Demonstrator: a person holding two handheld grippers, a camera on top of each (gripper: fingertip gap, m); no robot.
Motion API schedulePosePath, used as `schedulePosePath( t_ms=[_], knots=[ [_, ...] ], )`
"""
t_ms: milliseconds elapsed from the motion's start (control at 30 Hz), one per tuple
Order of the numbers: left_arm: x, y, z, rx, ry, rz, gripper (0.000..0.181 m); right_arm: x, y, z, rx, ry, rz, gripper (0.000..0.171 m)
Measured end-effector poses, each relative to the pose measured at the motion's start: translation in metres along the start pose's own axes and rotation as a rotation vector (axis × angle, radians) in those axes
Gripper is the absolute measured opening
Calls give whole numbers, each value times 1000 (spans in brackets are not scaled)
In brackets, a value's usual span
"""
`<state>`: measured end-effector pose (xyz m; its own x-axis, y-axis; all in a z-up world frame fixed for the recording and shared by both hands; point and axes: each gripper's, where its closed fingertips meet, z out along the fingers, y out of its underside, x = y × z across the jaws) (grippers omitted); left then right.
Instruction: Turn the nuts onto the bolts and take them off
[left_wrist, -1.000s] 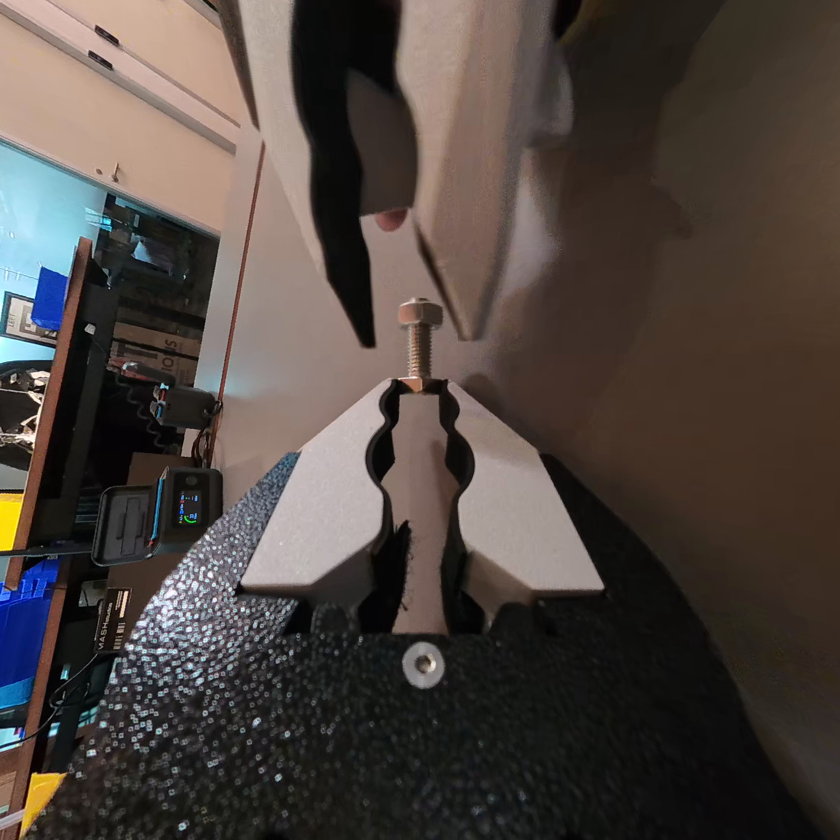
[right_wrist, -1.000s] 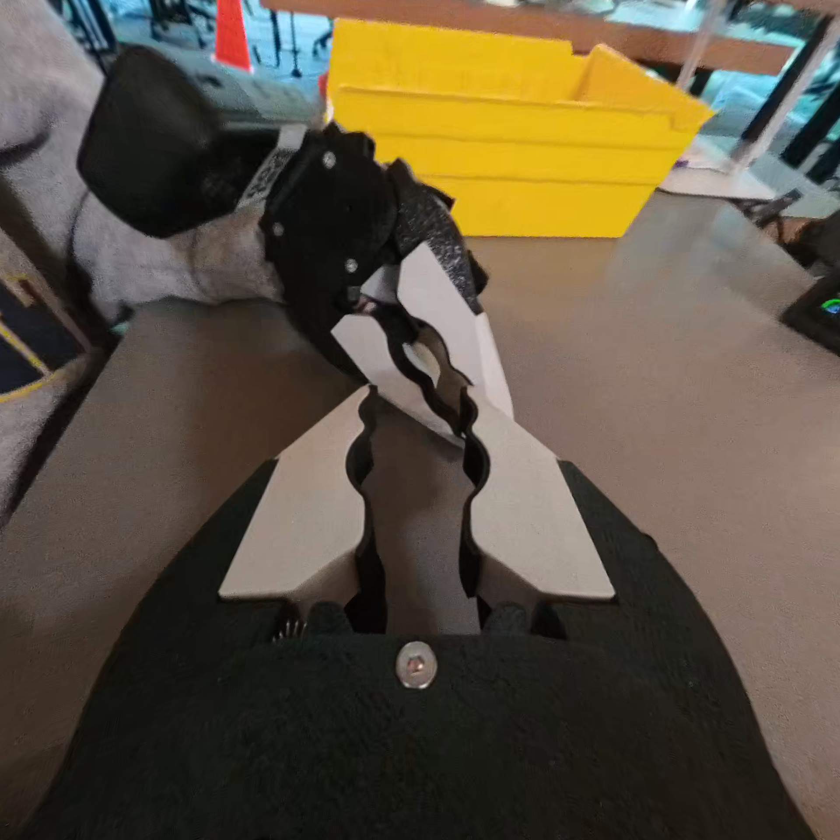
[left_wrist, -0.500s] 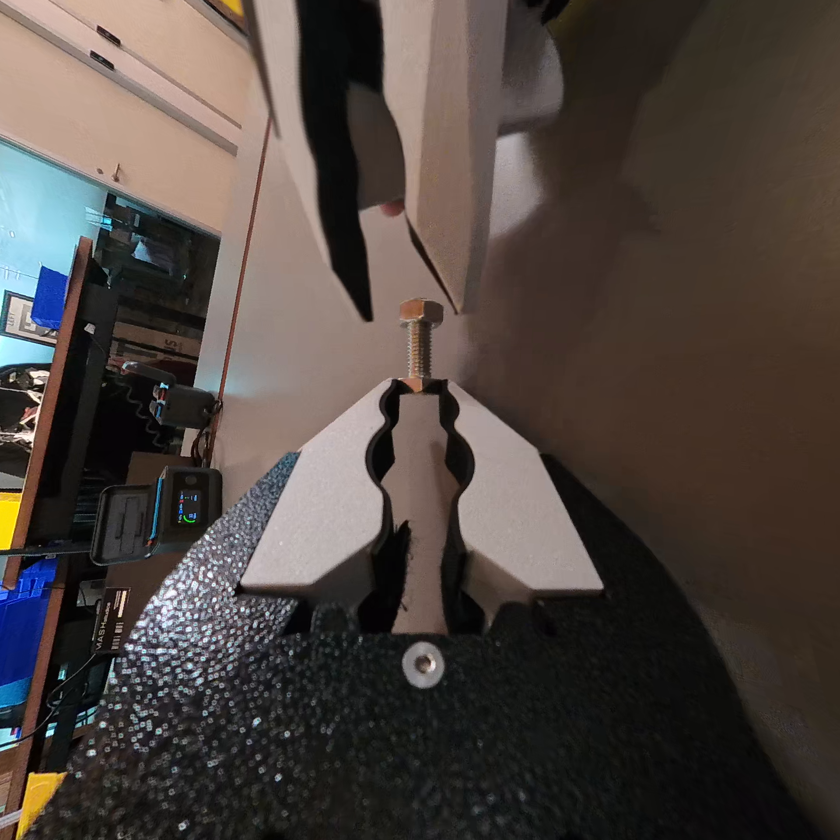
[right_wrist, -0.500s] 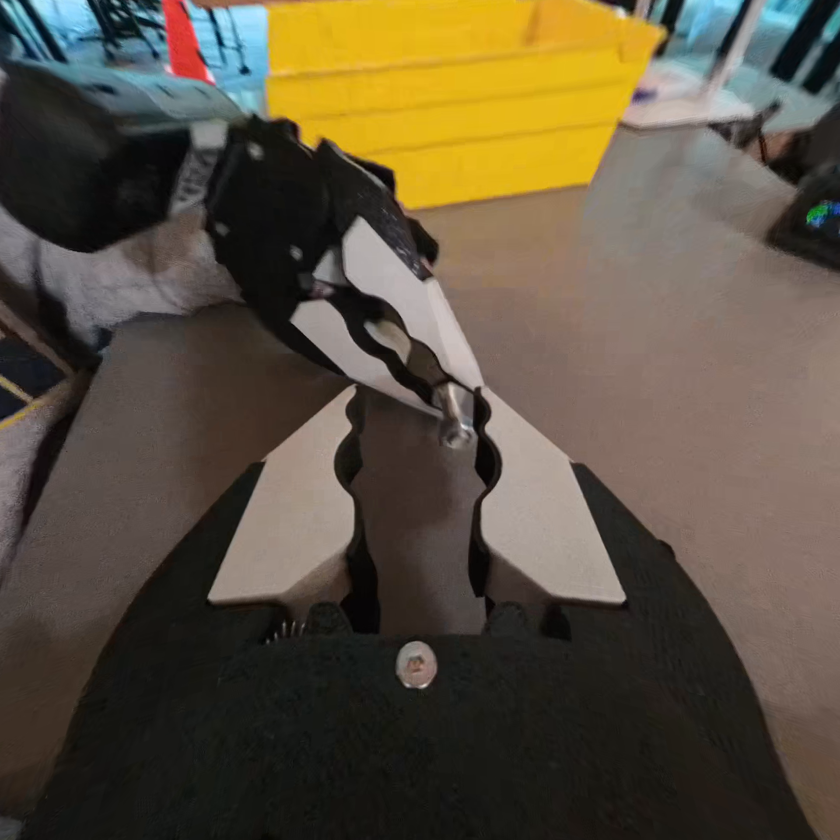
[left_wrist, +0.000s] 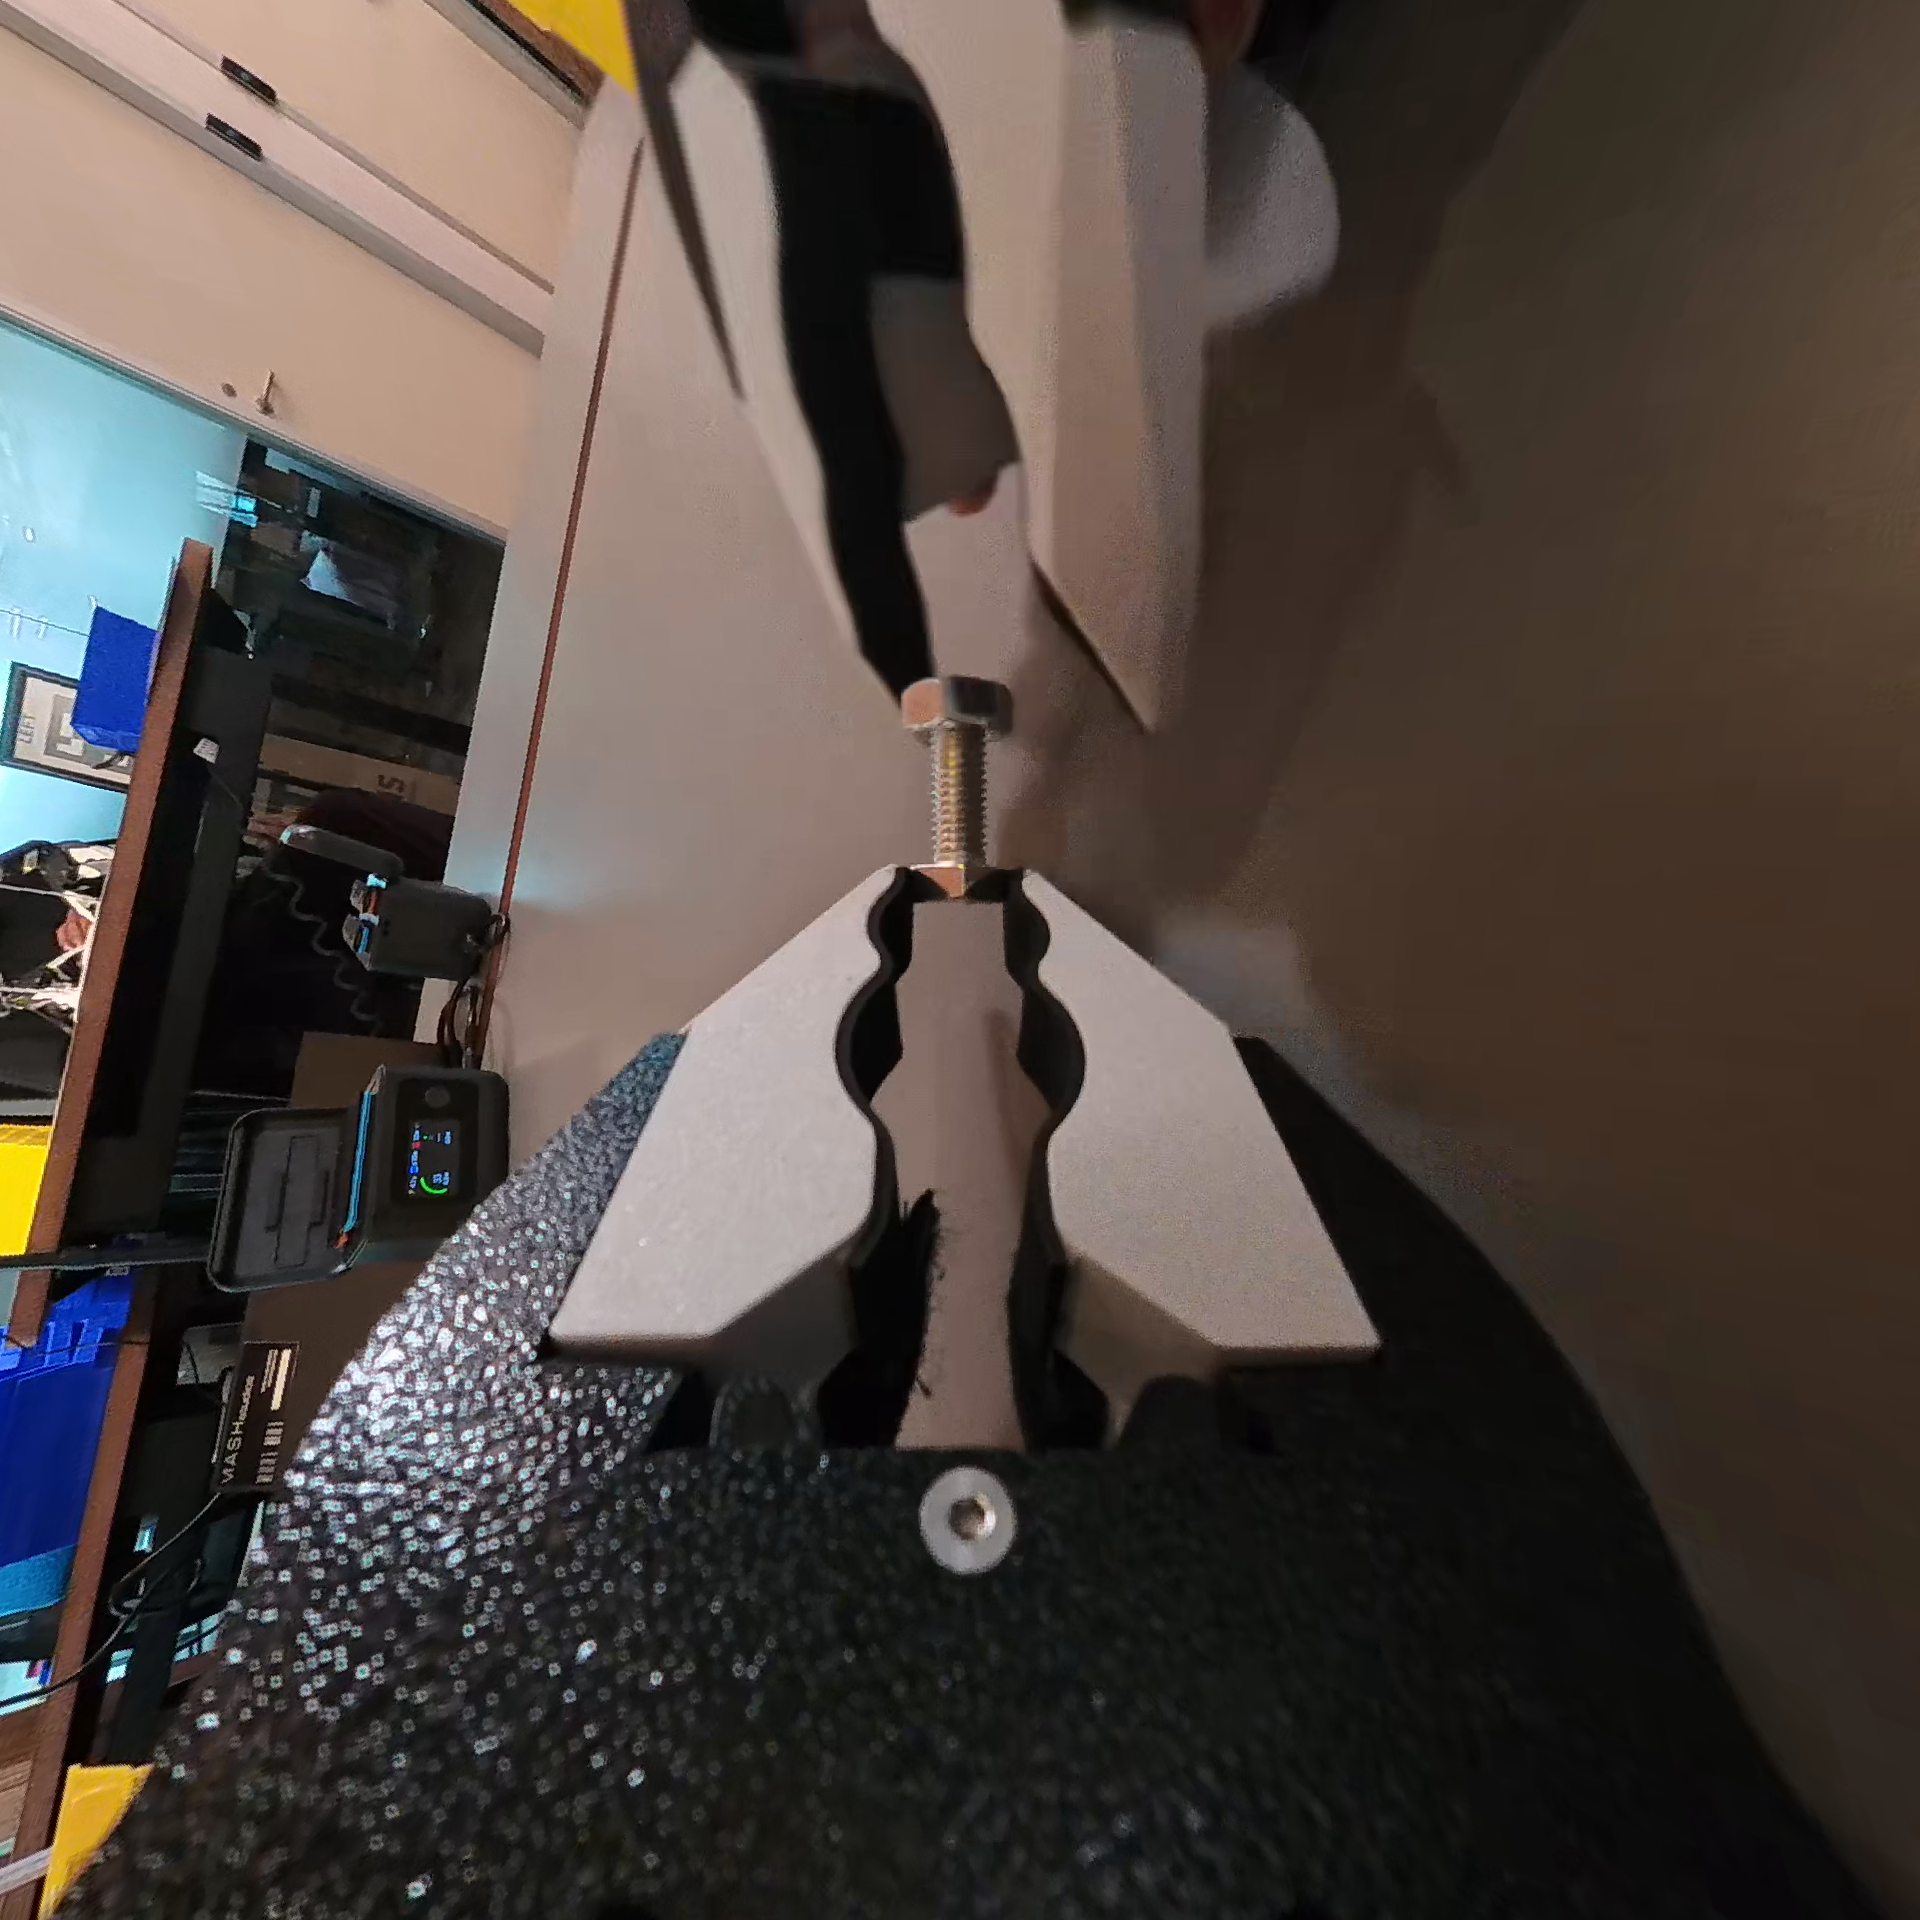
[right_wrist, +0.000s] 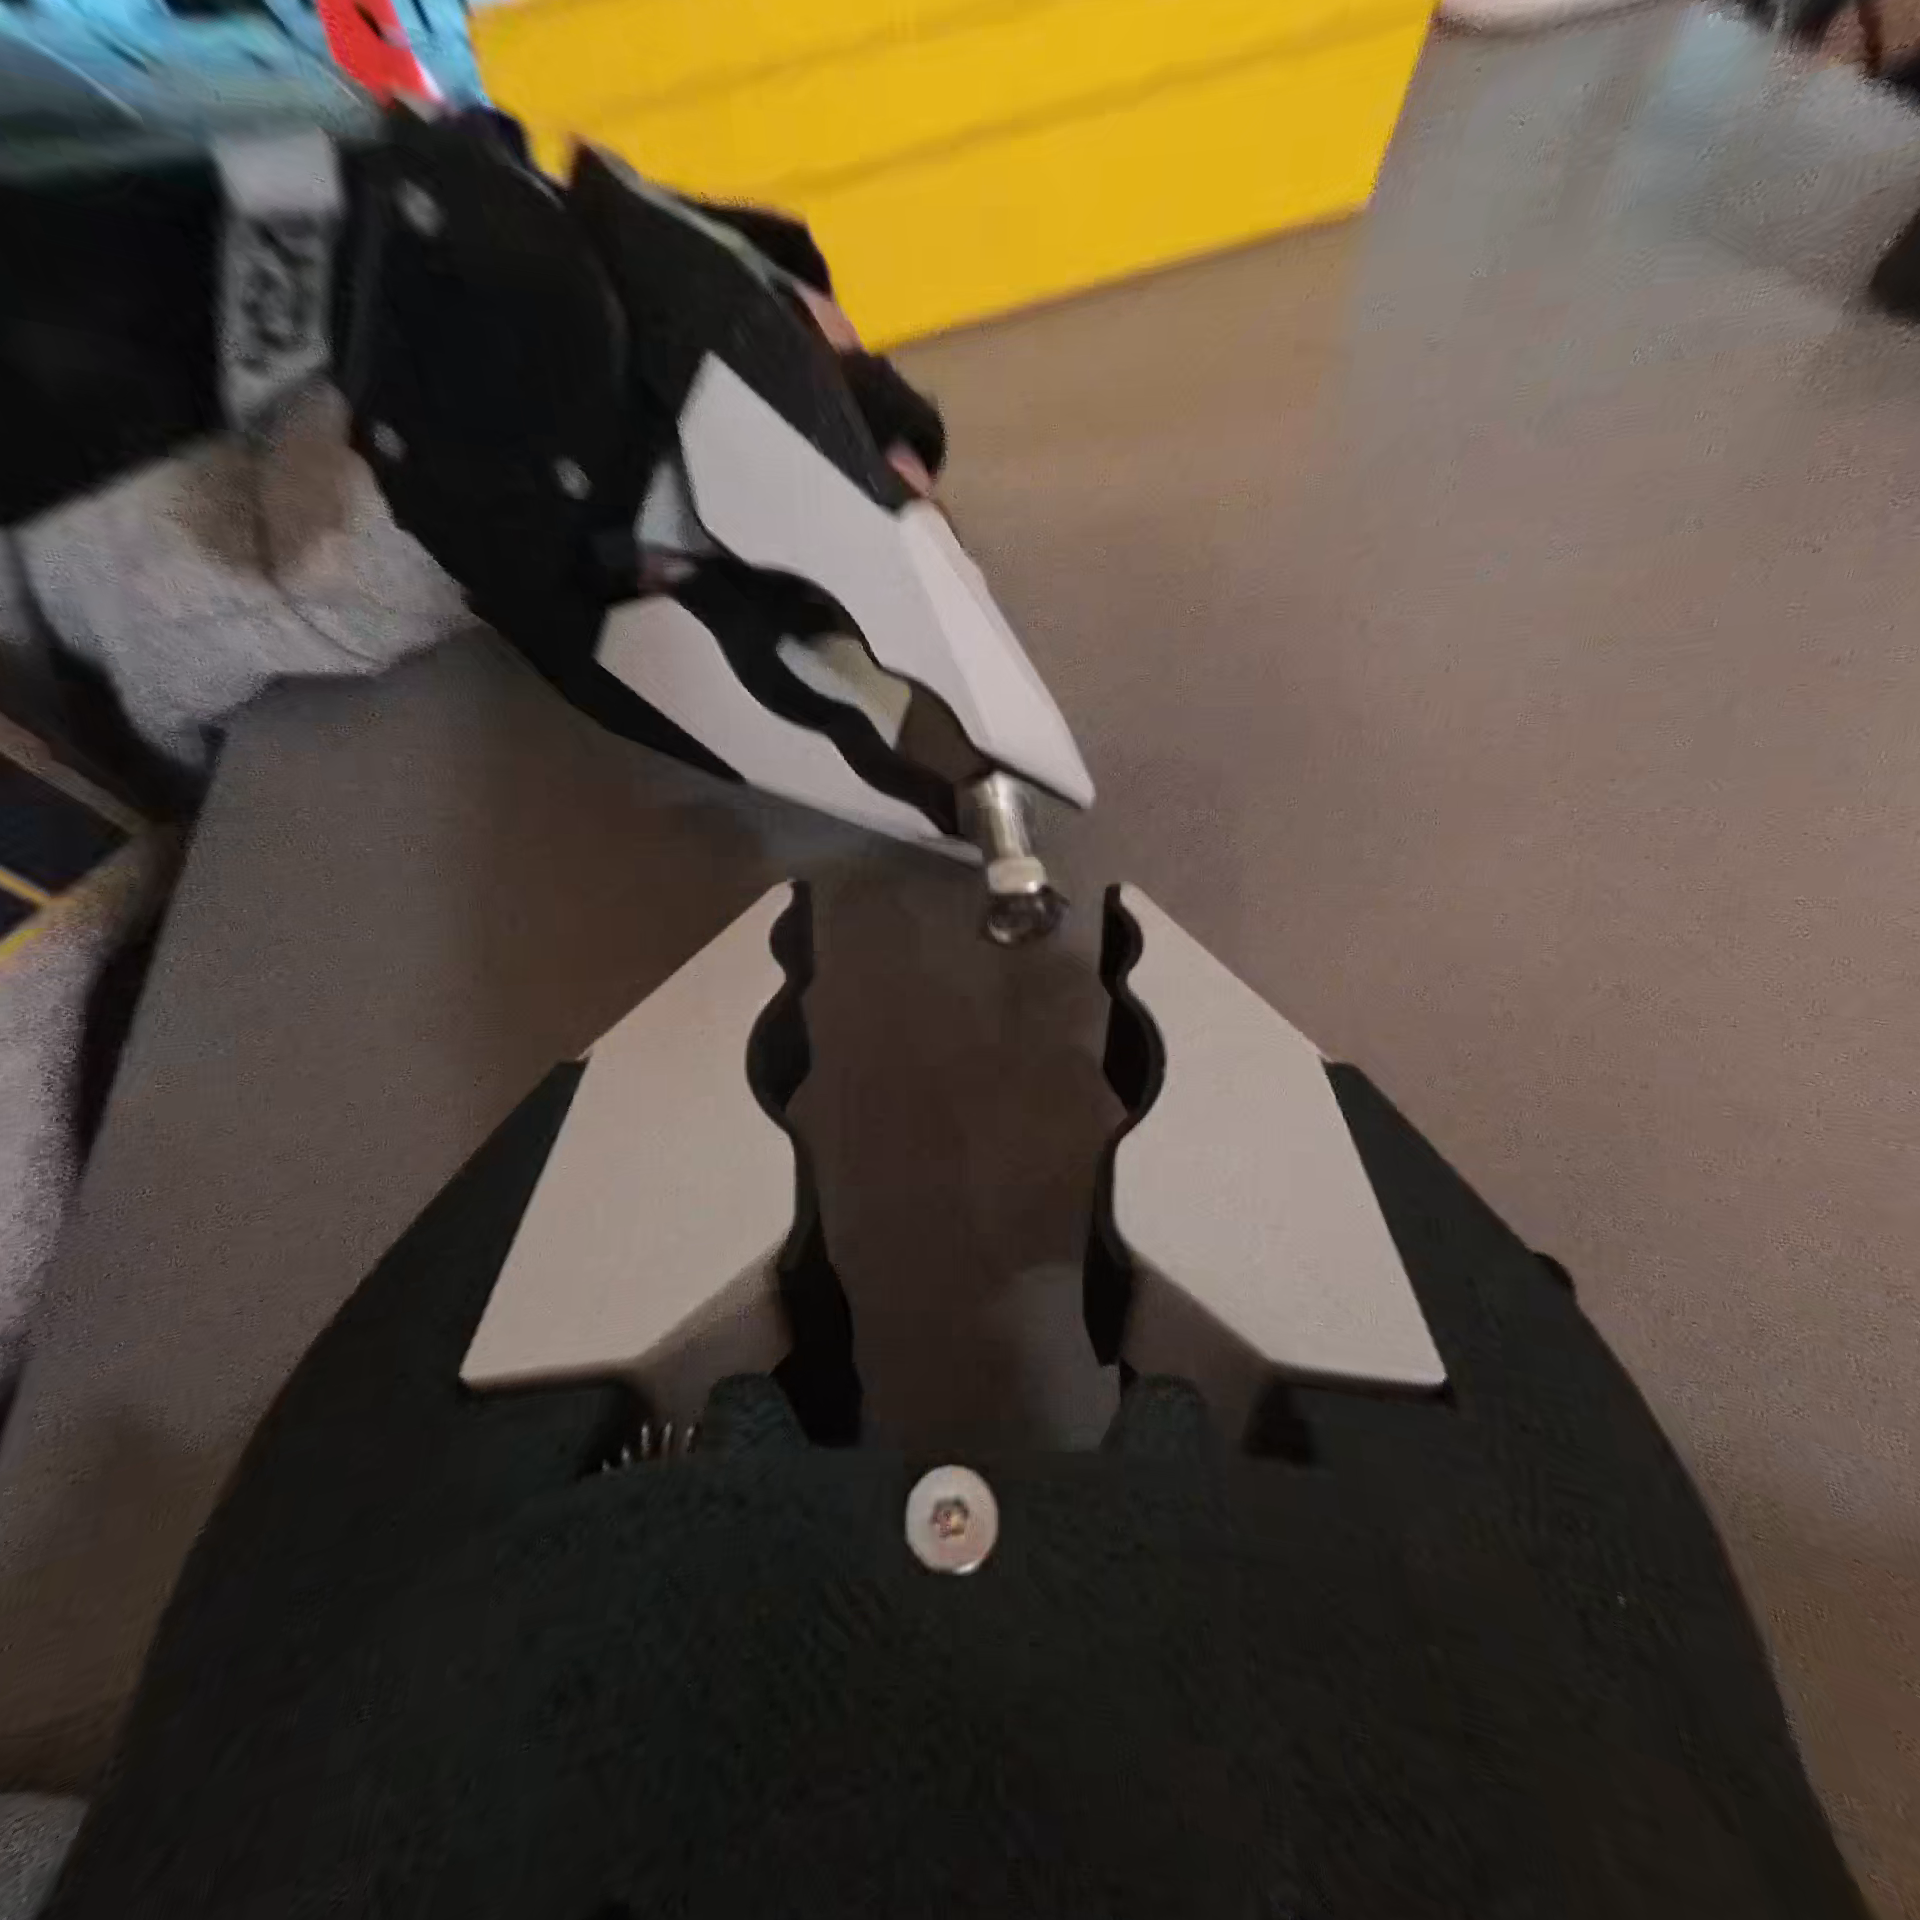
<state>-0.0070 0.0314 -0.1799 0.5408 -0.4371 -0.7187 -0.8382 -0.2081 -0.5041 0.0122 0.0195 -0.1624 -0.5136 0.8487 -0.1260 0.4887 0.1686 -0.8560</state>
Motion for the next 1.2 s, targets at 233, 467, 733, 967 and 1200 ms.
schedulePosePath(
  t_ms=[233,467,733,967,1200],
  knots=[
    [0,0,1,-1,3,-4,16,-32,-28,-1,159,-104,-172,44],
    [0,-1,2,-2,-3,7,16,9,11,-3,-57,46,10,46],
    [-1,0,2,4,-4,-1,16,-30,-37,-11,203,-78,-150,36],
    [-1,0,2,-3,-7,-9,16,-1,9,4,-71,32,-53,49],
    [-1,2,1,-1,-6,-6,16,-6,-22,-11,109,35,-111,44]
  ],
)
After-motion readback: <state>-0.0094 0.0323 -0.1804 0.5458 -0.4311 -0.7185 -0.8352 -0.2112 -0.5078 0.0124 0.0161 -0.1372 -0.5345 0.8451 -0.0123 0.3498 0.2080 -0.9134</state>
